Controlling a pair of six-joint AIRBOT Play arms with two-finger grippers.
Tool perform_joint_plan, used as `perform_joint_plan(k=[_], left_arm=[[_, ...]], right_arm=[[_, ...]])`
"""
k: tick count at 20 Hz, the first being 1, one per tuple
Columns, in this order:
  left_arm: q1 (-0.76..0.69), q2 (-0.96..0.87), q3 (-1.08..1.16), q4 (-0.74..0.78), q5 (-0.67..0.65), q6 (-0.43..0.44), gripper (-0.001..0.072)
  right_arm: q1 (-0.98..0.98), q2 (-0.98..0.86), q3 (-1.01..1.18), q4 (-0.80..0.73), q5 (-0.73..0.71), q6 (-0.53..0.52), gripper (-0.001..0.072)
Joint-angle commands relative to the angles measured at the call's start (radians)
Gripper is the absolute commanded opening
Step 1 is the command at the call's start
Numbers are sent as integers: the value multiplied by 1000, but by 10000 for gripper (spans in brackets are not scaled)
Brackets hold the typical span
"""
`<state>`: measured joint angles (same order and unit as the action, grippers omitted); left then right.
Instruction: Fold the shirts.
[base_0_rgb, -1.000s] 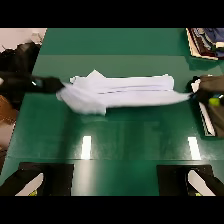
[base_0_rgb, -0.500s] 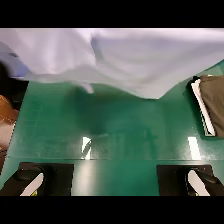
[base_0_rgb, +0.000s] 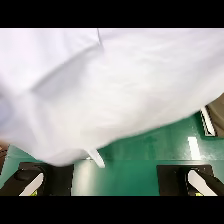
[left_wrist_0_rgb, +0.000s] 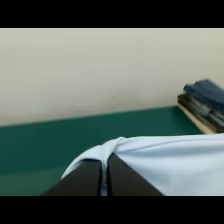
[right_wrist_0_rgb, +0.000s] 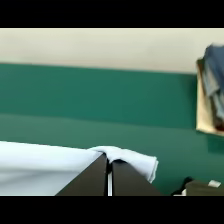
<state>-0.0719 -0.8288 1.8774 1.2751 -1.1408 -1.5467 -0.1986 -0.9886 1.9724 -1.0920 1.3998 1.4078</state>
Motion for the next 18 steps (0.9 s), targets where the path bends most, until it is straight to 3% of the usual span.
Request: perform_joint_plan(k=[1,4,8,11,14,16,18], left_arm=[[1,-100,-247,24,-48,1,26],[1,-254,-424,23,-23,2,26],[1,-527,-489,23,140,19,26],[1,-671,-459,7,310,29,26],[6,-727,-407,1,394,28,26],[22,-725,-382,2,348,31,26],[45,-724,-358,7,177,37,25]], right_arm=[[99,-170,-6,-11,70,39,16],[169,-344,-133,-18,94,47,16],[185,-580,-257,-36,50,54,16],[184,-718,-230,-34,-42,36,16],[184,-809,-117,-34,-74,20,16],[184,-828,-68,-35,-51,17,16],[185,-823,-64,-38,10,-11,16]])
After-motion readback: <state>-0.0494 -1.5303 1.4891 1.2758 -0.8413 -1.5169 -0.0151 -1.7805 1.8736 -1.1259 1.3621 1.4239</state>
